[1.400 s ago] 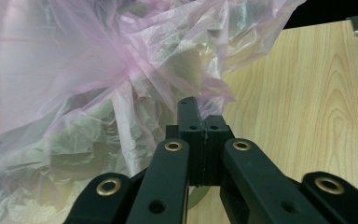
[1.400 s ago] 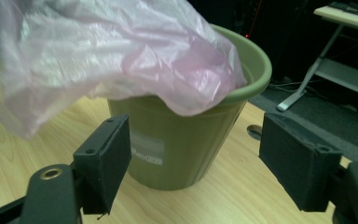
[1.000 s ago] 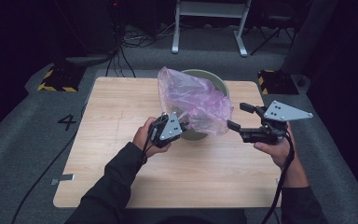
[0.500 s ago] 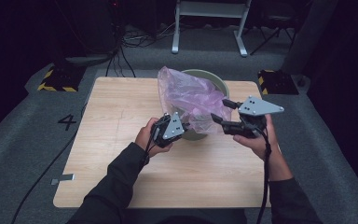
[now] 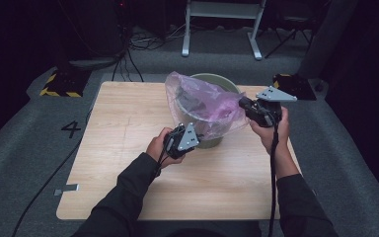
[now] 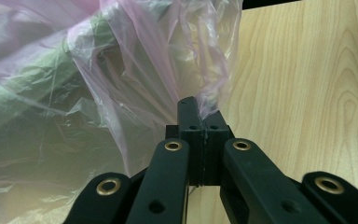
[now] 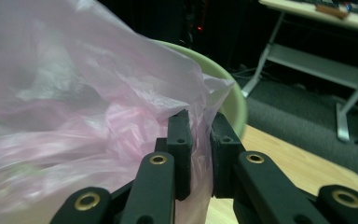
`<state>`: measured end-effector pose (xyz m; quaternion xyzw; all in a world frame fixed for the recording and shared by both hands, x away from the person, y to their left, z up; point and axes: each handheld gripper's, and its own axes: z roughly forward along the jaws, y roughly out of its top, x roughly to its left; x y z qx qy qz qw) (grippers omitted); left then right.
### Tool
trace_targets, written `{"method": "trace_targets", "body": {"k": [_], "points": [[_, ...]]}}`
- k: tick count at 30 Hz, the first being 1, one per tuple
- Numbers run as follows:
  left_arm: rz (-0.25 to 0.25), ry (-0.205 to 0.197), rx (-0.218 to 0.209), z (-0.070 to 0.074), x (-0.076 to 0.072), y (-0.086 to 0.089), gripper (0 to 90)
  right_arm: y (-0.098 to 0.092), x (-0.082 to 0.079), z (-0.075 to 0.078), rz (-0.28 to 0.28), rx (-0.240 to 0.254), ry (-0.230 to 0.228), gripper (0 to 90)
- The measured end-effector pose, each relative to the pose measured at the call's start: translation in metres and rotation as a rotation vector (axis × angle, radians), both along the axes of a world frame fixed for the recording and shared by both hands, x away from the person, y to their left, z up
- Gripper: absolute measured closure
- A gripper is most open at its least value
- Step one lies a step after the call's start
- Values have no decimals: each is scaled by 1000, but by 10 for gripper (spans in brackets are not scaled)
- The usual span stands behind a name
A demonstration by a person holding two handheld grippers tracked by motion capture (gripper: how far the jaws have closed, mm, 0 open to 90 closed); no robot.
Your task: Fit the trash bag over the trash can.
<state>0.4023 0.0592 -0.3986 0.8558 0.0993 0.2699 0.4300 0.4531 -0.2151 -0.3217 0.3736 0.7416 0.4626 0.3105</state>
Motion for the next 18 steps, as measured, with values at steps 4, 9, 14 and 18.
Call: {"method": "trace_targets", "body": {"k": [4,9,14,18], "points": [[-1,6,-2,-3,-1,-1,895,-10,13,-8,-52,18,28,825],[1,17,9,-9,-2,2,894,-18,27,-19,-85,48,65,835],[10,32,29,-17,-1,1,897,-24,39,-28,-117,40,95,827],[17,27,29,-20,-2,-2,876,-27,47,-35,-128,37,110,831]]}}
